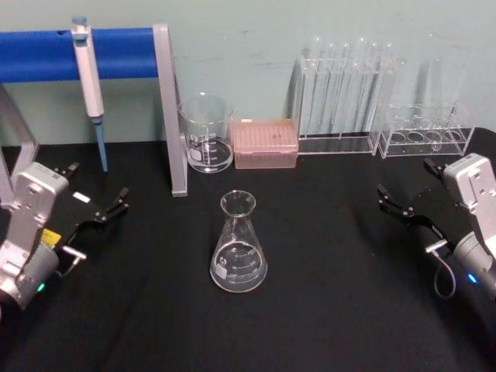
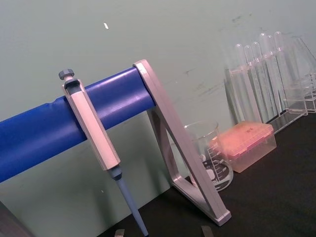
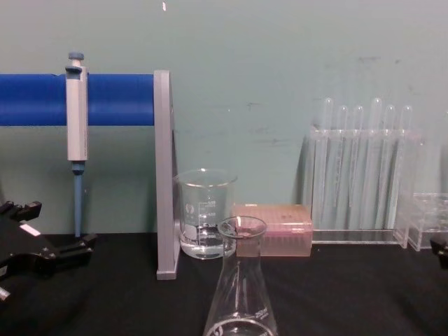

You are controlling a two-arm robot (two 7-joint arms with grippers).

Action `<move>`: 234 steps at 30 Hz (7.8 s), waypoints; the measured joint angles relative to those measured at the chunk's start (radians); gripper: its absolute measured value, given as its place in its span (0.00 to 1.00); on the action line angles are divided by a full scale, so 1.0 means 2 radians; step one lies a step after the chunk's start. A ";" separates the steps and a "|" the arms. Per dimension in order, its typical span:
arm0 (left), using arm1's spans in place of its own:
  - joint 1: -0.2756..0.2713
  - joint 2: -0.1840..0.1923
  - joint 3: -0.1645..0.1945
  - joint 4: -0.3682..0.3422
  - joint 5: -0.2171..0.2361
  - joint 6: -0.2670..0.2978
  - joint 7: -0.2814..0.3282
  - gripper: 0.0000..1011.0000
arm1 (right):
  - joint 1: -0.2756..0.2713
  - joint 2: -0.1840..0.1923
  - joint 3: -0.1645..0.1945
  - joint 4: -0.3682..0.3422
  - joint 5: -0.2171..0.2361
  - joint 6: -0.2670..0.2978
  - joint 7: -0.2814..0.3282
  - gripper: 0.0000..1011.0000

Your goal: Grasp the erlenmeyer flask with one hand, shake it three times, then place it back.

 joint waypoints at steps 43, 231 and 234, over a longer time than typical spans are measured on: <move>0.000 0.000 0.000 0.000 0.000 0.000 0.000 0.99 | -0.035 0.034 0.039 -0.033 0.045 -0.031 0.118 0.99; 0.000 0.000 0.000 0.000 0.000 0.000 0.000 0.99 | 0.138 -0.131 -0.073 0.143 0.098 -0.038 0.406 0.45; 0.000 0.000 0.000 0.000 0.000 0.000 0.000 0.99 | 0.138 -0.131 -0.073 0.143 0.098 -0.038 0.406 0.45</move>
